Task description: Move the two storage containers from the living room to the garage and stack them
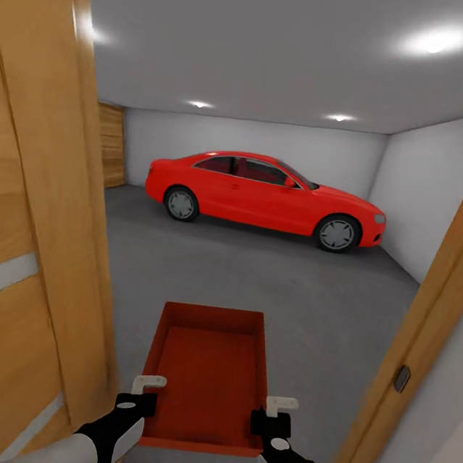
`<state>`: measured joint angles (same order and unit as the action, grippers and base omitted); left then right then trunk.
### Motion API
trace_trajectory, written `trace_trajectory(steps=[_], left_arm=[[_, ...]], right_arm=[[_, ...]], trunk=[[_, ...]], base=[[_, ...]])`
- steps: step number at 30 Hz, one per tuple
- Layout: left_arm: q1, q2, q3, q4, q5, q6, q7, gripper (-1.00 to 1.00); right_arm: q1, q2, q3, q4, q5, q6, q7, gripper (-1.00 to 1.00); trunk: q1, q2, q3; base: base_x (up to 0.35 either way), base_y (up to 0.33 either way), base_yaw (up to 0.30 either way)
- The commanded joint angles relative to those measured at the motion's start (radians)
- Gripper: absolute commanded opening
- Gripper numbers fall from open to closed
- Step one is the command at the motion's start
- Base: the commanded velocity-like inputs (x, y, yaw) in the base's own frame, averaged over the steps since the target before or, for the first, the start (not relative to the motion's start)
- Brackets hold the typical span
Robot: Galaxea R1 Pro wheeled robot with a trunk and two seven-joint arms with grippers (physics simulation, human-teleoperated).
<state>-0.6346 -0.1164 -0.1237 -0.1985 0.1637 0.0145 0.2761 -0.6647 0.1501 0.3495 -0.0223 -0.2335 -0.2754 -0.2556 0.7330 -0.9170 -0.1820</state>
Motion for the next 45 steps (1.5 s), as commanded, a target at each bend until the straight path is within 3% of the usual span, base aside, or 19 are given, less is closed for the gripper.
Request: trace_trajectory(steps=[1,10,18,27,45], left_arm=[[-0.001,0.066,0.03,0.0,0.062,0.002,0.003,-1.0],[-0.001,0.066,0.03,-0.001,0.062,0.002,0.003,-1.0],[-0.001,0.066,0.03,0.0,0.062,0.002,0.004,-1.0],[-0.001,0.066,0.03,0.0,0.061,0.002,0.006,-1.0],[-0.001,0.066,0.029,-0.001,0.06,0.002,0.006,-1.0]], right_arm=[[-0.001,-0.006,-0.073,-0.004,0.014,-0.013,0.002,-1.0],[-0.001,-0.006,-0.073,-0.004,0.014,-0.013,0.003,-1.0],[-0.001,-0.006,-0.073,-0.004,0.014,-0.013,0.002,-1.0],[-0.001,-0.006,-0.073,-0.004,0.014,-0.013,0.002,-1.0],[-0.001,-0.006,-0.073,-0.004,0.014,-0.013,0.002,-1.0]], trunk=[[0.001,-0.001,-0.001],[0.001,-0.001,-0.001],[0.001,-0.001,-0.001],[0.001,-0.001,-0.001],[0.001,-0.001,-0.001]], base=[[0.298,0.181,-0.059],[0.298,0.181,-0.045],[0.253,0.138,-0.244],[0.029,0.01,-0.25],[0.0,0.0,-0.013]])
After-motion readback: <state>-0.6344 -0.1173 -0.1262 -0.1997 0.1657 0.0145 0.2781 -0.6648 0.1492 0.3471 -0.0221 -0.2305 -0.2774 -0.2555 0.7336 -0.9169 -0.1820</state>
